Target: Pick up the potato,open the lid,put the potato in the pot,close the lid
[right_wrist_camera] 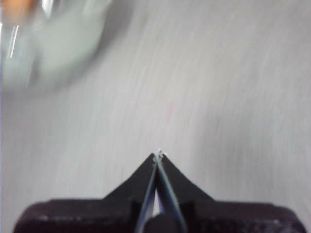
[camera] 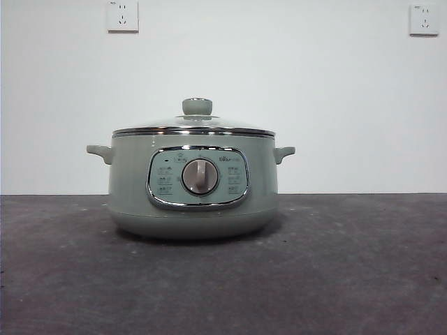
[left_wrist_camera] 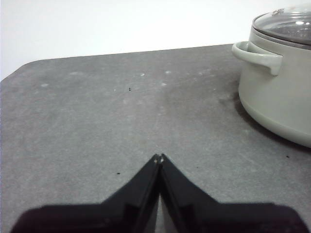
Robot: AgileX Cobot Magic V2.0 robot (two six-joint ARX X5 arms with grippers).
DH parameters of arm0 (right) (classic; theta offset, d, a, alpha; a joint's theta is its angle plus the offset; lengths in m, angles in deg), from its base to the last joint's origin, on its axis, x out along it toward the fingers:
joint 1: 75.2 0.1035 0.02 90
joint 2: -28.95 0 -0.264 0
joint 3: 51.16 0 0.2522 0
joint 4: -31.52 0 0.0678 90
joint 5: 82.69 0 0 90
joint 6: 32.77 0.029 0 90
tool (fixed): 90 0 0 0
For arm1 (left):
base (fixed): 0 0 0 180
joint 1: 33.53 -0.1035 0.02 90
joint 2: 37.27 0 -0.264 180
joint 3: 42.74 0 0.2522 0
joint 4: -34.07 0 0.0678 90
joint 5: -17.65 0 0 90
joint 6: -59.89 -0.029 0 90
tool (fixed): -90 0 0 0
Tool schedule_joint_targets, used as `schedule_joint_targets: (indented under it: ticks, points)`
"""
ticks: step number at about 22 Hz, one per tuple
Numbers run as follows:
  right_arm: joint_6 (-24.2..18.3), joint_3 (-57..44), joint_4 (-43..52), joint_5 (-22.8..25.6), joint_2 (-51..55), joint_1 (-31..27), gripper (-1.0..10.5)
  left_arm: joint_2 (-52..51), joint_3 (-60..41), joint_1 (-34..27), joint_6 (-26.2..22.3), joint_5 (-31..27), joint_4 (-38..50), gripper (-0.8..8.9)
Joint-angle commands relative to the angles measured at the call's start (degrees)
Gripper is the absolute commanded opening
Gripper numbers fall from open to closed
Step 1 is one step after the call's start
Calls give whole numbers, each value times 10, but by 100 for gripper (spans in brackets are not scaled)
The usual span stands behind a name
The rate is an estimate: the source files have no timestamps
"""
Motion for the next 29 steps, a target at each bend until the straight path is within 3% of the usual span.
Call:
schedule_joint_targets:
  ticks: [1, 3, 6, 12, 21, 29]
  points:
    - [-17, -148, 229, -38, 85, -83, 2, 0, -6, -2, 2, 0, 4, 0]
    - [-16, -288, 391, -61, 165, -152, 2, 0, -6, -2, 2, 0, 4, 0]
    - [-16, -416, 480, -97, 248, -215, 2, 0, -6, -2, 2, 0, 4, 0]
    - [-23, -492, 468, -107, 330, -268, 2, 0, -6, -2, 2, 0, 4, 0]
    - [-57, -510, 403, -111, 381, -272, 2, 0, -6, -2, 2, 0, 4, 0]
    - [-70, -510, 403, -113, 381, -272, 2, 4, -6, -2, 2, 0, 4, 0]
